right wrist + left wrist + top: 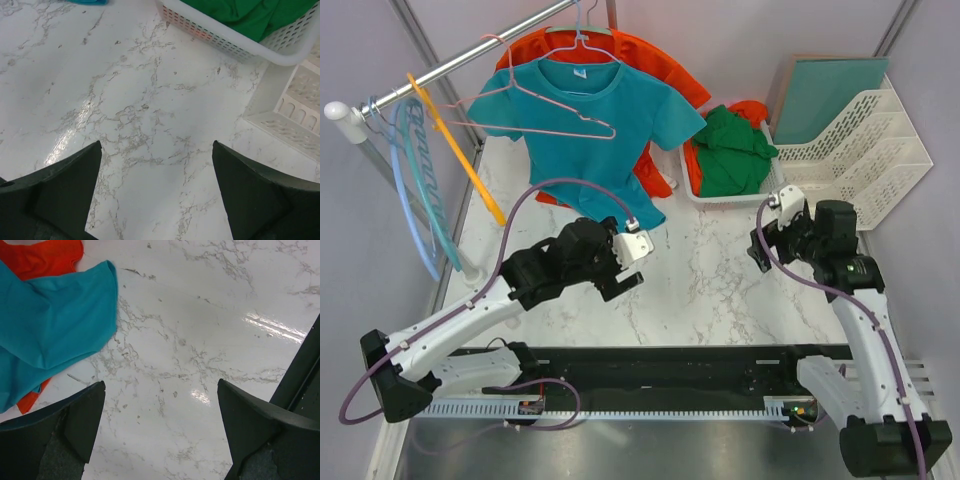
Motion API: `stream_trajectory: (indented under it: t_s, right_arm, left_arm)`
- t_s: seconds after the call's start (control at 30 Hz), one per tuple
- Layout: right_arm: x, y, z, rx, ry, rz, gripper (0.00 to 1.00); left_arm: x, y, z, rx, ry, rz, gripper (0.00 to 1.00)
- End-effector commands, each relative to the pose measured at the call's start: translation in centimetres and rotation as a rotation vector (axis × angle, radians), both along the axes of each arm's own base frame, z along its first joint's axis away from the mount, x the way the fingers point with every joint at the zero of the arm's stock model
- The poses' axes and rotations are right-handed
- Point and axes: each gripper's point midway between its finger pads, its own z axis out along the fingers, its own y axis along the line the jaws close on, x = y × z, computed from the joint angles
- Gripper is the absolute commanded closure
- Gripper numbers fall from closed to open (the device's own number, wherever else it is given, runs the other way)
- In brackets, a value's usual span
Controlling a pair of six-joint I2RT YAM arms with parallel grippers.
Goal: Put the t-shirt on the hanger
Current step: Pick up the T-shirt and place it in the bin.
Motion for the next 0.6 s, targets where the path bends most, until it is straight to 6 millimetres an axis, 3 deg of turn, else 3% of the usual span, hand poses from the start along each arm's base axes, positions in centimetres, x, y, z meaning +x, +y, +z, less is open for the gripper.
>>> stream_trajectory:
  t_s: [0.0,0.07,0.1,0.13,0.17,0.2,0.23,0.27,0.3,0.33,0.37,0.4,0.43,0.47,0.5,0.53,0.57]
  right_arm:
    - [6.2,0.0,4.7,0.042,-0.128,-0.105,0.02]
    - [9.8,-0.4,5.0,0.023,-0.144,-0.159,0.02]
    - [11.4,0.0,6.9,0.033,-0.189,-0.176,0.02]
    - [12.8,0.1,7.3,0.030,-0.206,-0.192,0.02]
    - [15.4,0.0,6.6,0.018,-0.209,-0.226,0.02]
    - [17.1,0.6,8.4,0.028,-0.250,-0.224,0.02]
    - [18.5,1.0,8.6,0.029,-0.257,-0.230,0.02]
    - [21.1,0.9,6.5,0.006,-0.221,-0.269,0.02]
    - [23.1,1.2,8.9,0.022,-0.274,-0.283,0.02]
    - [24.5,1.5,8.9,0.025,-0.276,-0.288,0.02]
    - [26.7,1.9,6.7,0.011,-0.242,-0.289,0.02]
    - [28.2,2.2,8.4,0.020,-0.283,-0.302,0.02]
    - [29.4,2.5,8.3,0.020,-0.287,-0.302,0.02]
    - [31.1,2.7,5.6,0.003,-0.246,-0.306,0.02]
    - [32.3,3.1,6.9,0.013,-0.281,-0.308,0.02]
    - [33.2,3.3,6.5,0.010,-0.279,-0.305,0.02]
    - [34.6,3.1,3.9,-0.017,-0.249,-0.329,0.02]
  left_arm:
    - [2.2,-1.3,3.7,-0.087,-0.108,0.049,0.01]
    - [2.5,-1.9,4.7,-0.117,-0.131,0.037,0.01]
    - [2.4,-2.2,5.1,-0.133,-0.135,0.027,0.01]
    - [2.0,-2.6,5.2,-0.153,-0.123,0.001,0.01]
    - [1.9,-2.9,5.6,-0.176,-0.130,-0.014,0.01]
    - [1.5,-3.2,5.8,-0.193,-0.124,-0.035,0.01]
    - [1.2,-3.5,5.8,-0.209,-0.111,-0.049,0.01]
    - [1.1,-3.7,5.8,-0.220,-0.104,-0.050,0.01]
    - [1.1,-3.9,5.6,-0.226,-0.099,-0.054,0.01]
    - [1.1,-3.9,5.5,-0.230,-0.096,-0.053,0.01]
    - [1.1,-4.0,5.4,-0.232,-0.098,-0.055,0.01]
    - [1.2,-4.1,5.1,-0.234,-0.100,-0.051,0.01]
    - [1.5,-4.0,5.0,-0.233,-0.104,-0.034,0.01]
    - [1.6,-3.9,4.8,-0.230,-0.105,-0.024,0.01]
    - [1.7,-3.9,4.6,-0.226,-0.105,-0.022,0.01]
    - [2.0,-3.7,4.4,-0.216,-0.112,0.001,0.01]
    - [2.2,-3.5,4.3,-0.212,-0.115,0.014,0.01]
